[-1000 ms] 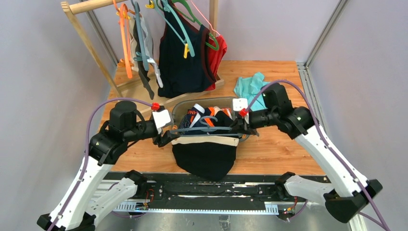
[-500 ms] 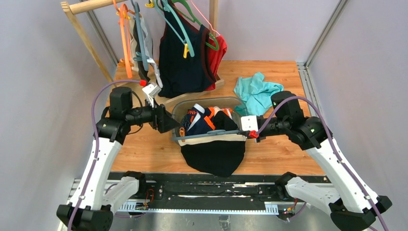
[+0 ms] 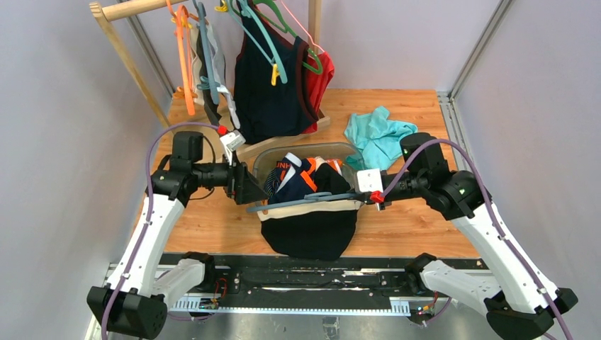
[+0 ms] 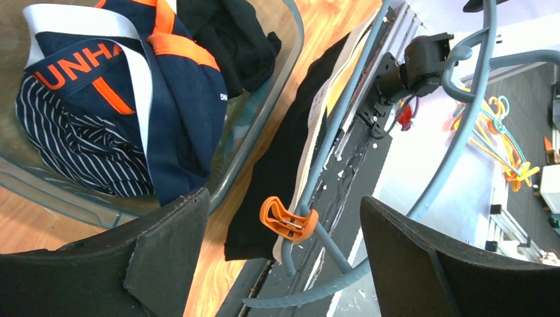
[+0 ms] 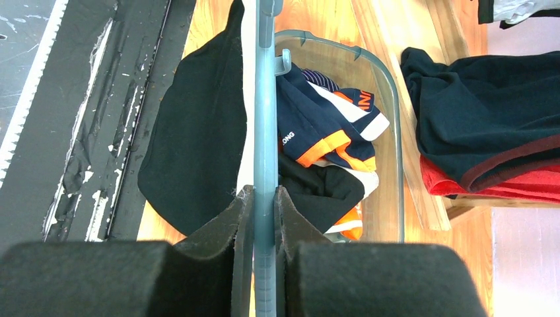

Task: Remove the underwear clipped to the hanger
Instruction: Remove the underwear from the hanger, then place the hanger at the clothesline.

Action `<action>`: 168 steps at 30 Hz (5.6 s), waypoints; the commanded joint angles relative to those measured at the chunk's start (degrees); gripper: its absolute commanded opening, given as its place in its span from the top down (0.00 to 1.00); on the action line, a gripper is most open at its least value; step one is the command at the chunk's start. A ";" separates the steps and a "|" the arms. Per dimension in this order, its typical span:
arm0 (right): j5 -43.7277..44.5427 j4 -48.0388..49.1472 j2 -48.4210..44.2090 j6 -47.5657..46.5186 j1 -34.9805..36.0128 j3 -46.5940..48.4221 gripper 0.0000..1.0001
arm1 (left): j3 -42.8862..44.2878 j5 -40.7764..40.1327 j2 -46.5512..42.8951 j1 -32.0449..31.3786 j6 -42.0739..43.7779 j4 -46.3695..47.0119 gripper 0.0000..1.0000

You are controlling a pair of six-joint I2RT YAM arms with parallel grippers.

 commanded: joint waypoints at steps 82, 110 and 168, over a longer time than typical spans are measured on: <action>11.52 20.77 4.07 25.72 -0.20 9.02 0.99 | 9.54 8.68 3.54 -2.05 -1.10 -10.30 0.87; 13.97 17.49 -4.28 11.76 -0.67 -3.67 0.99 | 13.73 -20.41 -9.57 2.49 1.18 5.48 1.00; 4.37 25.50 1.41 30.86 -5.33 -0.75 0.99 | 9.75 12.90 -12.98 1.00 7.09 9.29 1.00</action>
